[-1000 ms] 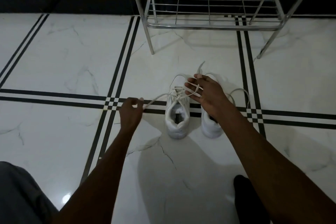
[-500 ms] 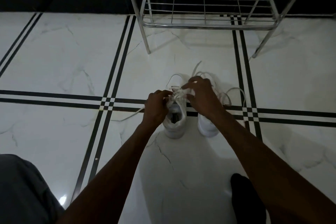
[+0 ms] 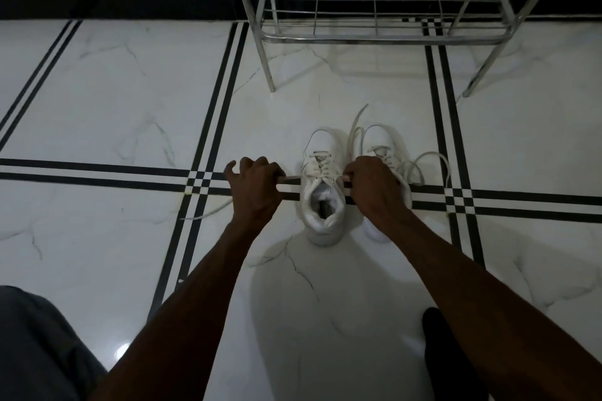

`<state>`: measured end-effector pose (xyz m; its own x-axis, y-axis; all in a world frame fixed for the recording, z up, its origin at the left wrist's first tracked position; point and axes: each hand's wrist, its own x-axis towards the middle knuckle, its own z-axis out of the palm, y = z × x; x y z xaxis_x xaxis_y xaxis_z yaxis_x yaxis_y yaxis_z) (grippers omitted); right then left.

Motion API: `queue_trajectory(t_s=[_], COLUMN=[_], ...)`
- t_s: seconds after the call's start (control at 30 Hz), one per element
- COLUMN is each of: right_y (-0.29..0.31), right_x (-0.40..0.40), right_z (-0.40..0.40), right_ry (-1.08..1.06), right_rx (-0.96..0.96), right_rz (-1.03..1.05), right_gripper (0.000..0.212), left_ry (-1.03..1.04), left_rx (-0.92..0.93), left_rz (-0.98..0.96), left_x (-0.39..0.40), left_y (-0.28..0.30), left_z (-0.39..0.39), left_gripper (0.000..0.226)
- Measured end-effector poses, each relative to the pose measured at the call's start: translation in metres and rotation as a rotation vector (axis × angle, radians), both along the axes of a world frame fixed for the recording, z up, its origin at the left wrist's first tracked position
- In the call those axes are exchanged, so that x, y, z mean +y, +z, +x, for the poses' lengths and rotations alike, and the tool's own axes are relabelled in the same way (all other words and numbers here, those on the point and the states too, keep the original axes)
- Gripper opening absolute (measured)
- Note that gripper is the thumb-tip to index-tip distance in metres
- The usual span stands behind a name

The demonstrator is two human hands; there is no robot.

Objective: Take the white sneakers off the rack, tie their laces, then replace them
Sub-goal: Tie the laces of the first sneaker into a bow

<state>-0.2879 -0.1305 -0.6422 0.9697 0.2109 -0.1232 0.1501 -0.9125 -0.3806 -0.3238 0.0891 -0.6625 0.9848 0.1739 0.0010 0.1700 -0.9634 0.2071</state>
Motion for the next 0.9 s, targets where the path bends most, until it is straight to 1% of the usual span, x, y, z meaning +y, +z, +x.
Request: queue_trajectory(t_s=[0.07,0.1,0.2,0.27,0.33,0.4,0.43,0.47,0.57,0.63,0.7,0.8,0.9], right_y=[0.003,0.004,0.000,0.001,0.003,0.007,0.008,0.008,0.012,0.012,0.011,0.006,0.007], right_x=[0.006,0.009,0.007,0.000,-0.004,-0.002,0.000,0.002,0.006,0.006,0.004,0.003,0.005], right_z=[-0.004,-0.002,0.011,0.011,0.006,0.003,0.003,0.003,0.005,0.004,0.004,0.003,0.001], right_ry=[0.013,0.008,0.027,0.086,0.128,0.140,0.139,0.141,0.111,0.084,0.083,0.112,0.089], right_rx=[-0.017,0.006,0.098,0.138,0.135,0.127,0.119,0.107,0.105,0.097,0.069,0.052,0.034], right_rz=[-0.015,-0.017,0.027,0.084,0.132,0.133,0.135,0.132,0.136,0.131,0.082,0.027,0.004], right_gripper=[0.013,0.011,0.009,0.014,0.023,0.020,0.020,0.020,0.020,0.018,0.017,0.029,0.027], left_ry=[0.036,0.051,0.042,-0.002,-0.067,-0.146,-0.171,-0.174,-0.118,-0.107,-0.122,-0.153,-0.155], left_rx=[0.013,0.019,0.065,0.089,0.118,0.148,0.152,0.144,0.082,0.063,0.033,-0.023,-0.030], left_rz=[-0.020,-0.033,-0.060,-0.090,-0.150,-0.203,-0.212,-0.216,-0.192,-0.137,-0.051,0.072,0.100], left_x=[-0.001,-0.003,-0.007,-0.007,-0.007,-0.013,-0.018,-0.022,-0.029,-0.028,-0.026,-0.025,-0.026], left_y=[-0.003,-0.003,-0.003,-0.002,-0.002,-0.004,-0.004,-0.003,0.001,0.002,0.001,-0.002,-0.001], left_z=[-0.004,-0.005,-0.005,-0.003,0.000,0.001,0.002,0.004,0.006,0.005,0.005,0.007,0.007], left_gripper=[0.014,0.014,0.025,0.033,0.041,0.055,0.057,0.054,0.029,0.019,0.012,0.010,0.016])
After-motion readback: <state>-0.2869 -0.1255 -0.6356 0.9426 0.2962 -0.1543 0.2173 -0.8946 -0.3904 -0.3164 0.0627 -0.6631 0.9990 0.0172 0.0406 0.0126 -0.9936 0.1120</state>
